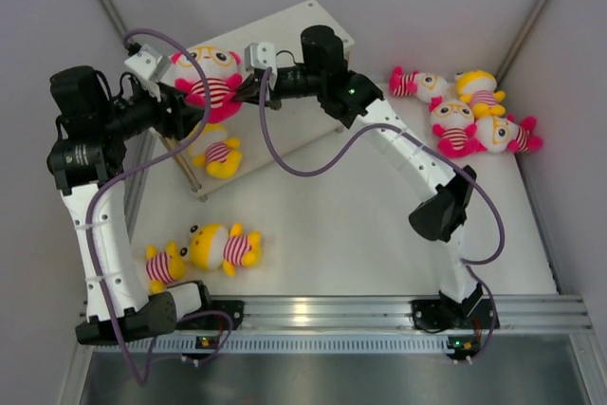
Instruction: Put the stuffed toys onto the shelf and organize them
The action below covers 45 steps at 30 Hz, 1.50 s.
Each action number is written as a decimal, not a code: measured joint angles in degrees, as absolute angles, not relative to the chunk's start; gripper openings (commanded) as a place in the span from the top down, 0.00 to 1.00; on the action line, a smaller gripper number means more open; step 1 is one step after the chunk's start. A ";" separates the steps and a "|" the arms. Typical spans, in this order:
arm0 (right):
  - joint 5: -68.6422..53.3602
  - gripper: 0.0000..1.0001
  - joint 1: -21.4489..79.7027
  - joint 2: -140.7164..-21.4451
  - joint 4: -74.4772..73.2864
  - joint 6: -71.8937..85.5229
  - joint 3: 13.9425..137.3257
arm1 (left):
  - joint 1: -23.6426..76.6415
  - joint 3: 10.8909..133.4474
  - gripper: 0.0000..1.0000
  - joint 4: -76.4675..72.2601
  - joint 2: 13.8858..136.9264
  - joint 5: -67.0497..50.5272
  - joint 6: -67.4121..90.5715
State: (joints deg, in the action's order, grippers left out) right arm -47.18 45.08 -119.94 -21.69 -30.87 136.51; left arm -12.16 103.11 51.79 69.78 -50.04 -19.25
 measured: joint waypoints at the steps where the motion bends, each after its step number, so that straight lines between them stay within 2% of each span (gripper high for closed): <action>1: -47.29 1.00 44.95 -119.92 -21.54 -30.74 136.49 | -12.16 102.26 0.43 51.66 69.58 -50.15 -19.62; 3: -47.40 1.00 44.73 -119.94 -21.37 -30.26 136.46 | -12.16 100.27 0.50 51.44 68.82 -50.35 -20.69; 4: -47.51 1.00 44.60 -119.92 -20.88 -30.00 136.22 | -12.16 99.44 0.58 51.46 68.49 -50.39 -20.99; 5: -47.62 1.00 44.53 -119.90 -20.69 -29.76 136.09 | -12.10 99.00 0.70 51.44 68.38 -50.41 -21.12; 6: -47.70 1.00 44.45 -119.87 -20.45 -29.52 135.79 | -12.01 98.74 1.00 51.46 68.38 -50.35 -21.19; 11: -47.70 0.99 44.31 -119.77 -18.96 -28.47 134.39 | -11.03 98.56 1.00 51.07 68.90 -49.23 -20.75; 12: -47.51 0.76 44.31 -119.61 -18.44 -28.21 133.75 | -10.90 98.45 1.00 50.83 68.95 -48.62 -20.45; 14: -46.09 0.41 44.27 -118.83 -16.82 -26.57 131.48 | -10.74 97.80 1.00 49.84 68.77 -46.92 -19.33; 15: -44.99 0.19 44.21 -118.28 -15.31 -25.45 130.06 | -10.66 97.12 1.00 48.88 68.47 -45.21 -18.61; 18: -43.22 0.07 43.51 -116.31 -11.46 -22.00 126.08 | -10.39 93.86 1.00 44.88 66.30 -38.44 -16.49; 24: -42.63 0.01 39.11 -107.18 -5.26 -15.94 113.71 | -10.39 90.67 1.00 37.80 62.70 -26.63 -13.67; 32: -40.12 0.01 37.60 -91.70 -1.17 -17.19 97.82 | -10.39 88.77 1.00 34.65 63.42 -19.70 -12.82; 39: -38.20 0.01 36.80 -89.17 -0.99 -17.96 94.30 | -10.39 84.55 1.00 33.43 60.10 -18.22 -14.04; 45: -36.36 0.01 30.83 -88.36 -0.86 -14.72 89.62 | -10.39 83.99 1.00 33.47 58.61 -16.75 -15.55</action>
